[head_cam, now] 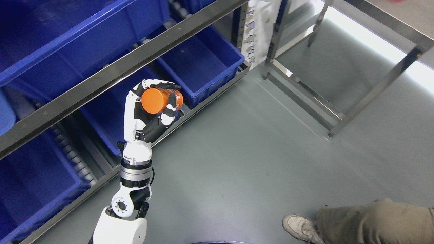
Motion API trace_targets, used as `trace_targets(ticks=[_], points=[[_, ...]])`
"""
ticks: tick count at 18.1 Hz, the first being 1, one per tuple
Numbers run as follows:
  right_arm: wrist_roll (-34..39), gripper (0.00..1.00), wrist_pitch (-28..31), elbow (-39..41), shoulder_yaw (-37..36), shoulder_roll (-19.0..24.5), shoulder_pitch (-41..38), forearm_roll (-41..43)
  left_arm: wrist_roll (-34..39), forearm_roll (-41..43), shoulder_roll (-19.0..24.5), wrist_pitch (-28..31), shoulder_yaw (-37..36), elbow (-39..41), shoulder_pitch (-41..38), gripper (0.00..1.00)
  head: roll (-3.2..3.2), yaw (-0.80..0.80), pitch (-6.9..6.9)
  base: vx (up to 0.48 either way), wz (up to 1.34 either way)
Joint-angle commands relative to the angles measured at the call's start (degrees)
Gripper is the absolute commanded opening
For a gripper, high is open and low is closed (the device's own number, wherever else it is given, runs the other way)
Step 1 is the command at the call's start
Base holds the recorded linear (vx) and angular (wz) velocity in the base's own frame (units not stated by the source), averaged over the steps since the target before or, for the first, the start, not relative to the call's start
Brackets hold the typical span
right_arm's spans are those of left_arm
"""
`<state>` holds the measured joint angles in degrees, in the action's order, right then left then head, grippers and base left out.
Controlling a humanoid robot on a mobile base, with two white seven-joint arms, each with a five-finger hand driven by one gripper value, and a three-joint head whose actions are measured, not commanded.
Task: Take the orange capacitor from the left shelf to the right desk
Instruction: 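Carry the capacitor in the left hand while turning toward the steel table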
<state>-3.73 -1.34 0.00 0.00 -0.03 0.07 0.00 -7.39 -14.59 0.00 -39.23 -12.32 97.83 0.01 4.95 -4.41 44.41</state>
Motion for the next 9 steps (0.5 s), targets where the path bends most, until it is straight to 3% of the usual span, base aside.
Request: trace_targets(ticks=[1, 9], points=[[0.04, 1.0, 0.02, 1.0, -0.62, -0.97, -1.39, -0.35, 0.01, 0.0, 1.0, 0.73, -3.77, 0.44, 0.87, 0.03, 0.0, 0.0, 0.0, 0.162, -0.7], [0.04, 1.0, 0.02, 1.0, -0.62, -0.97, -1.39, -0.35, 0.01, 0.0, 1.0, 1.61, -5.08, 0.35, 1.31, 0.03, 0.0, 0.0, 0.0, 0.262, -0.55]])
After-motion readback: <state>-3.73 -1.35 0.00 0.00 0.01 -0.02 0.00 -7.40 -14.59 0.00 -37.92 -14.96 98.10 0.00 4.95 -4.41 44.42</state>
